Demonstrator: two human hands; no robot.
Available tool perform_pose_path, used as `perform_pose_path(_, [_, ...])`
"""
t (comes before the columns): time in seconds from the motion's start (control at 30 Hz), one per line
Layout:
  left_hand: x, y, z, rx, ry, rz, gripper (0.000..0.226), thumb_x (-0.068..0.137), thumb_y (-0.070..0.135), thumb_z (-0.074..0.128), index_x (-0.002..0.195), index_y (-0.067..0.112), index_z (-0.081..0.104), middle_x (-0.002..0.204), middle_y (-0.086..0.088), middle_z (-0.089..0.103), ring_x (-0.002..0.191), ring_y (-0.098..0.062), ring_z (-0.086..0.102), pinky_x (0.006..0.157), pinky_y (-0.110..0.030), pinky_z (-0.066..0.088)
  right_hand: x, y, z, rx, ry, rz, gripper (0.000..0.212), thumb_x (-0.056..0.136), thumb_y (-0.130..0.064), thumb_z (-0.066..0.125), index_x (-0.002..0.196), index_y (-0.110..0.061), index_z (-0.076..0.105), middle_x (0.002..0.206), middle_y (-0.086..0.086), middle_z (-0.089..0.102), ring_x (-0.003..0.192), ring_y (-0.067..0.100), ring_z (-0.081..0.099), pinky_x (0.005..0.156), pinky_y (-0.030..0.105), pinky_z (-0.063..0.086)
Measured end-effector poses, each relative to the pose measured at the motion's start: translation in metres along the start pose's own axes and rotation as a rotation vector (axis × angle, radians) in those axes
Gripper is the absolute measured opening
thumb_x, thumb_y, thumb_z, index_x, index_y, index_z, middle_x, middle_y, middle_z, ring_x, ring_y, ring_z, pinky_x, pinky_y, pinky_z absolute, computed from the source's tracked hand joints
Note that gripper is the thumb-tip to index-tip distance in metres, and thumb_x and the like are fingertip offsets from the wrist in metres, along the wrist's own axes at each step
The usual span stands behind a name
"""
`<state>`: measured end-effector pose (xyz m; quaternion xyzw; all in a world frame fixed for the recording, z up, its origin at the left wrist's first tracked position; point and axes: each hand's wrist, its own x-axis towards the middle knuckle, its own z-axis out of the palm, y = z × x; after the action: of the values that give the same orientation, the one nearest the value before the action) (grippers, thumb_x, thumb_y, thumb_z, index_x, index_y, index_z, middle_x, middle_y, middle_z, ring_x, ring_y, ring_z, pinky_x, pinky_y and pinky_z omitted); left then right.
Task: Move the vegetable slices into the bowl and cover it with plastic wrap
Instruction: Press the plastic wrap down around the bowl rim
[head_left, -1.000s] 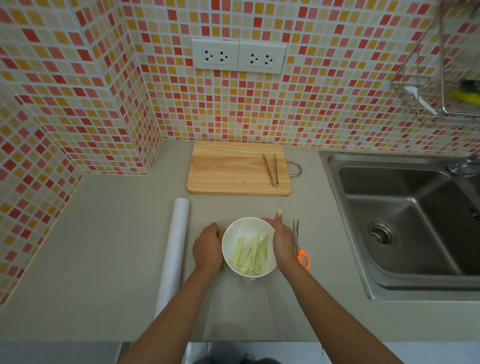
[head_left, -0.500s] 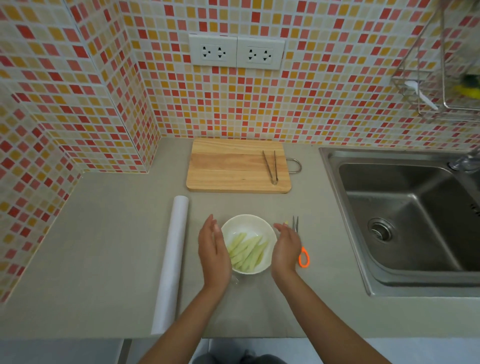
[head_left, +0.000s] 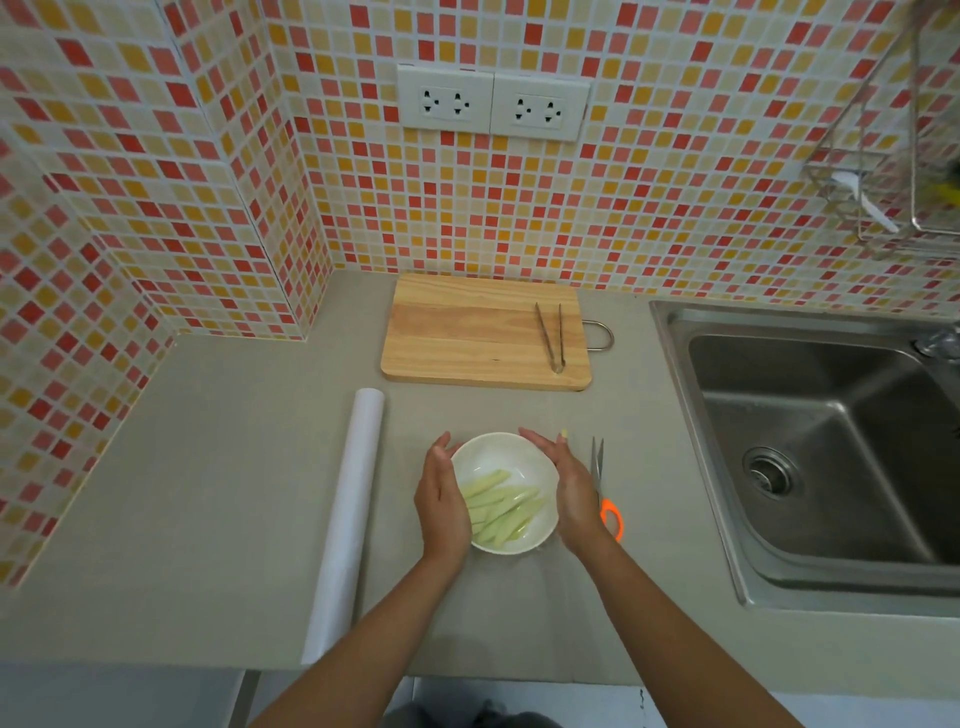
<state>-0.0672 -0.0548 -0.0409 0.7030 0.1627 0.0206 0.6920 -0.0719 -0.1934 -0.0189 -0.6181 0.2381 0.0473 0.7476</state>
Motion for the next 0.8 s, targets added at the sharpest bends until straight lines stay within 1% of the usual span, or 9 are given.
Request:
perform_pose_path(0.07, [0.003, -0.002, 0.000, -0.009, -0.023, -0.018, 0.038, 0.103, 0.035, 0.031, 0.126, 0.024, 0.059, 0.121, 0.011, 0.062, 0.116, -0.008, 0.056, 0.094, -0.020, 0.039, 0.001, 0.002, 0.003, -0.020, 0.013, 0.004, 0.049, 0.101, -0.043, 0.029, 0.109, -0.018, 0.070, 0.108, 0.004, 0.072, 0.095, 0.013, 0.068, 0.075, 0.020, 0.054])
perform_pose_path(0.23, [0.016, 0.000, -0.006, 0.040, -0.160, -0.082, 0.061, 0.090, 0.063, 0.025, 0.127, 0.029, 0.060, 0.129, 0.006, 0.061, 0.120, -0.013, 0.055, 0.107, -0.034, 0.041, -0.002, 0.003, 0.004, -0.041, 0.018, 0.011, 0.048, 0.101, -0.046, 0.027, 0.102, -0.027, 0.071, 0.104, -0.001, 0.073, 0.095, 0.012, 0.069, 0.075, 0.023, 0.054])
perform_pose_path(0.33, [0.035, 0.016, -0.015, 0.172, -0.310, -0.079, 0.063, 0.095, 0.063, 0.016, 0.133, 0.032, 0.055, 0.134, 0.006, 0.058, 0.124, -0.014, 0.052, 0.111, -0.039, 0.036, -0.006, 0.007, 0.005, -0.060, 0.051, 0.024, 0.048, 0.101, -0.046, 0.028, 0.101, -0.026, 0.071, 0.102, -0.001, 0.073, 0.091, 0.009, 0.068, 0.073, 0.021, 0.052])
perform_pose_path(0.4, [0.044, 0.024, -0.023, 0.207, -0.244, -0.006, 0.059, 0.099, 0.054, 0.016, 0.134, 0.027, 0.054, 0.133, 0.003, 0.060, 0.126, -0.013, 0.052, 0.111, -0.035, 0.035, -0.007, 0.004, 0.007, -0.118, 0.142, -0.022, 0.048, 0.102, -0.042, 0.031, 0.092, -0.018, 0.071, 0.091, 0.003, 0.070, 0.084, 0.016, 0.064, 0.078, 0.030, 0.048])
perform_pose_path(0.47, [0.040, 0.026, -0.029, 0.139, -0.098, 0.038, 0.054, 0.101, 0.048, 0.019, 0.132, 0.022, 0.054, 0.130, 0.001, 0.062, 0.123, -0.012, 0.053, 0.105, -0.029, 0.037, -0.005, -0.003, 0.007, -0.076, 0.207, -0.084, 0.046, 0.102, -0.036, 0.035, 0.103, -0.007, 0.070, 0.100, 0.006, 0.068, 0.095, 0.017, 0.061, 0.091, 0.031, 0.043])
perform_pose_path(0.53, [0.026, 0.024, -0.029, 0.060, -0.056, 0.034, 0.048, 0.101, 0.047, 0.021, 0.130, 0.026, 0.054, 0.123, 0.002, 0.065, 0.116, -0.008, 0.056, 0.097, -0.023, 0.039, -0.002, -0.013, 0.009, -0.048, 0.122, -0.120, 0.044, 0.102, -0.033, 0.035, 0.119, -0.005, 0.065, 0.117, 0.005, 0.066, 0.110, 0.014, 0.060, 0.097, 0.025, 0.042])
perform_pose_path(0.6, [0.011, 0.019, -0.025, 0.029, -0.078, 0.011, 0.043, 0.102, 0.045, 0.022, 0.128, 0.032, 0.053, 0.120, 0.007, 0.065, 0.113, -0.007, 0.057, 0.094, -0.020, 0.041, -0.001, -0.019, 0.015, -0.083, -0.011, -0.091, 0.042, 0.101, -0.035, 0.038, 0.117, -0.009, 0.068, 0.117, 0.003, 0.068, 0.108, 0.014, 0.063, 0.093, 0.023, 0.048])
perform_pose_path(0.7, [0.003, 0.010, -0.020, 0.040, -0.065, 0.027, 0.046, 0.102, 0.042, 0.024, 0.137, 0.025, 0.049, 0.128, 0.007, 0.062, 0.120, -0.009, 0.054, 0.103, -0.028, 0.040, 0.003, -0.018, 0.021, -0.155, -0.075, -0.064, 0.041, 0.101, -0.034, 0.037, 0.116, -0.012, 0.069, 0.121, 0.004, 0.067, 0.118, 0.019, 0.059, 0.106, 0.035, 0.042])
perform_pose_path(0.8, [0.007, 0.003, -0.021, -0.009, -0.057, 0.002, 0.044, 0.103, 0.041, 0.026, 0.135, 0.027, 0.052, 0.131, 0.004, 0.060, 0.122, -0.011, 0.054, 0.106, -0.031, 0.040, 0.004, -0.014, 0.020, -0.168, -0.084, -0.056, 0.046, 0.102, -0.039, 0.032, 0.119, -0.015, 0.067, 0.121, -0.002, 0.066, 0.119, 0.015, 0.056, 0.105, 0.032, 0.040])
